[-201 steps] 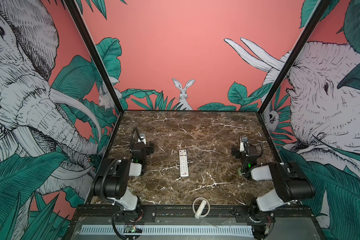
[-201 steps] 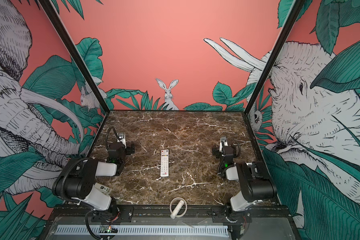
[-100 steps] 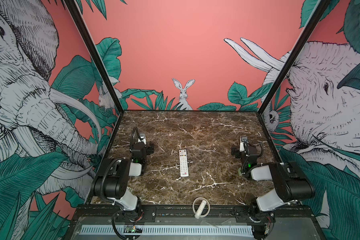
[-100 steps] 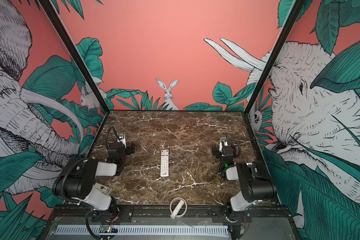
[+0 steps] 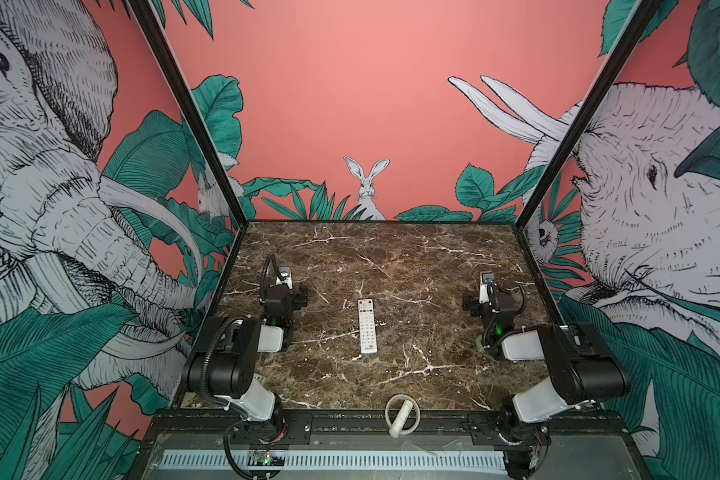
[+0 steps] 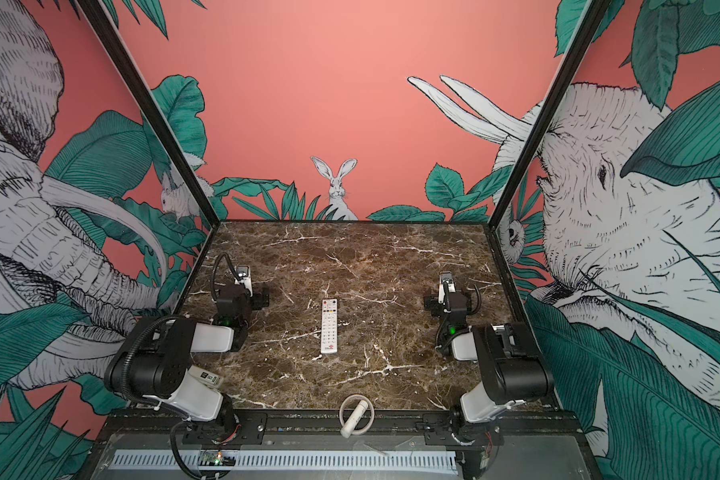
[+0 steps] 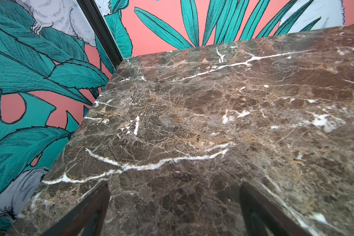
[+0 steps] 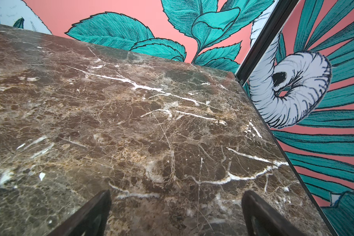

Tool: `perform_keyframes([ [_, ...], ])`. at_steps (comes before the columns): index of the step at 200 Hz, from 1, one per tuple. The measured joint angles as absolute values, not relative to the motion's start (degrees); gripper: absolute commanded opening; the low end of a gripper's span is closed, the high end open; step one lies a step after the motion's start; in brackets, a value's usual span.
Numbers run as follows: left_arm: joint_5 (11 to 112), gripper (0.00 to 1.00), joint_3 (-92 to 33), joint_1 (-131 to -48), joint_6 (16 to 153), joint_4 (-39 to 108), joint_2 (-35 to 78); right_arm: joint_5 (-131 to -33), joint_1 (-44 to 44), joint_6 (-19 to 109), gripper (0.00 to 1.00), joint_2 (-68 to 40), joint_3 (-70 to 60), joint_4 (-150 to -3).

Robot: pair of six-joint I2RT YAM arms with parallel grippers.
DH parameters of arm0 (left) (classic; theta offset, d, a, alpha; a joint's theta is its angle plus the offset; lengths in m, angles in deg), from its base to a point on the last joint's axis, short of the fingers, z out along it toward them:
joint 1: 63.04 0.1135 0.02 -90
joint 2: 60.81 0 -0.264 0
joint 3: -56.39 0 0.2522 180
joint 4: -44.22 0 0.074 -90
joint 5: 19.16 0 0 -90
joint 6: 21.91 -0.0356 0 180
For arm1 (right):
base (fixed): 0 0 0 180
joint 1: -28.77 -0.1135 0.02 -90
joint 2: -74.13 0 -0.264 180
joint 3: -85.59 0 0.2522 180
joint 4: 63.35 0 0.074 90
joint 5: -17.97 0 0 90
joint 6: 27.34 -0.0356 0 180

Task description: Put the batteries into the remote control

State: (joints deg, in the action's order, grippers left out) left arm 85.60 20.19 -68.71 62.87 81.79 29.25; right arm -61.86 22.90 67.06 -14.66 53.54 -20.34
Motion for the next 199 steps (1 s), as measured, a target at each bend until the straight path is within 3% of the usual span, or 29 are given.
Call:
perform_keyframes([
  [199, 85.6, 1.00, 20.2, -68.7, 62.9, 81.8, 29.3, -65.3, 24.9, 65.9, 0.99, -14.7, 51.2, -24.4],
])
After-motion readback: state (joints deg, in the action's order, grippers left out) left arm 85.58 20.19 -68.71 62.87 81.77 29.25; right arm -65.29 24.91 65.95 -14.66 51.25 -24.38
